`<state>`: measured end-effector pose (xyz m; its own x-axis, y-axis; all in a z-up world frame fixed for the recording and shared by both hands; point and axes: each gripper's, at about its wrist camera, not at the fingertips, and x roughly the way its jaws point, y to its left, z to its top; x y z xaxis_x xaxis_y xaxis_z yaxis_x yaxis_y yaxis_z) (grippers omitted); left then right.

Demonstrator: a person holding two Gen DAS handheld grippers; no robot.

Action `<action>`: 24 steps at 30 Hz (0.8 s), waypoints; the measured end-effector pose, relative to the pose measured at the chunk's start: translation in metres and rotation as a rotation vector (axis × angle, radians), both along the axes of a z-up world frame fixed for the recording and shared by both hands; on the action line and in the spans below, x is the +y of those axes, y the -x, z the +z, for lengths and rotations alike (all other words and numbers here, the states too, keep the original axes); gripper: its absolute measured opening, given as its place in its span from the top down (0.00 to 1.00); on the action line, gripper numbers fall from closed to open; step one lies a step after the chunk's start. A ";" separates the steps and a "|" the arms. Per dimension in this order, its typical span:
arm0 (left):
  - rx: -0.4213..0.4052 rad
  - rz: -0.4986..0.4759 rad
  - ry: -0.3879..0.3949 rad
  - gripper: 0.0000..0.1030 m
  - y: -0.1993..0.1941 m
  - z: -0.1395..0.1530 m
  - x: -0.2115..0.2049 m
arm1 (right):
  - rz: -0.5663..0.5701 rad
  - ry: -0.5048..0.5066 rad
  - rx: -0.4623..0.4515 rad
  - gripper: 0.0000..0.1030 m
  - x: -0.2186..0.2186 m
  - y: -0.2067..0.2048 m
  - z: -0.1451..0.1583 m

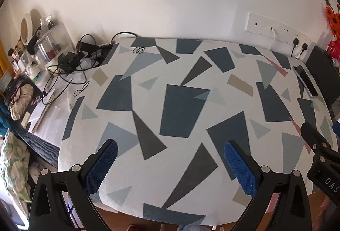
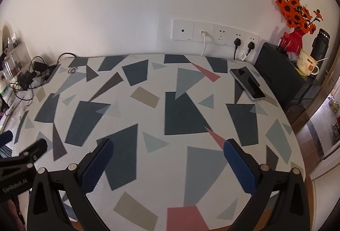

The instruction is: Fold clothes

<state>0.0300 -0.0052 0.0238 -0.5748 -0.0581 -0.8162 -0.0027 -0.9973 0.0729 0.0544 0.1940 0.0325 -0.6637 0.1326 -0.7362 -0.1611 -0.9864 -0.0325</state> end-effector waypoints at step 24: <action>0.081 0.405 -0.032 0.02 -0.057 0.012 -0.183 | 0.475 0.042 0.061 0.00 -0.185 0.026 0.011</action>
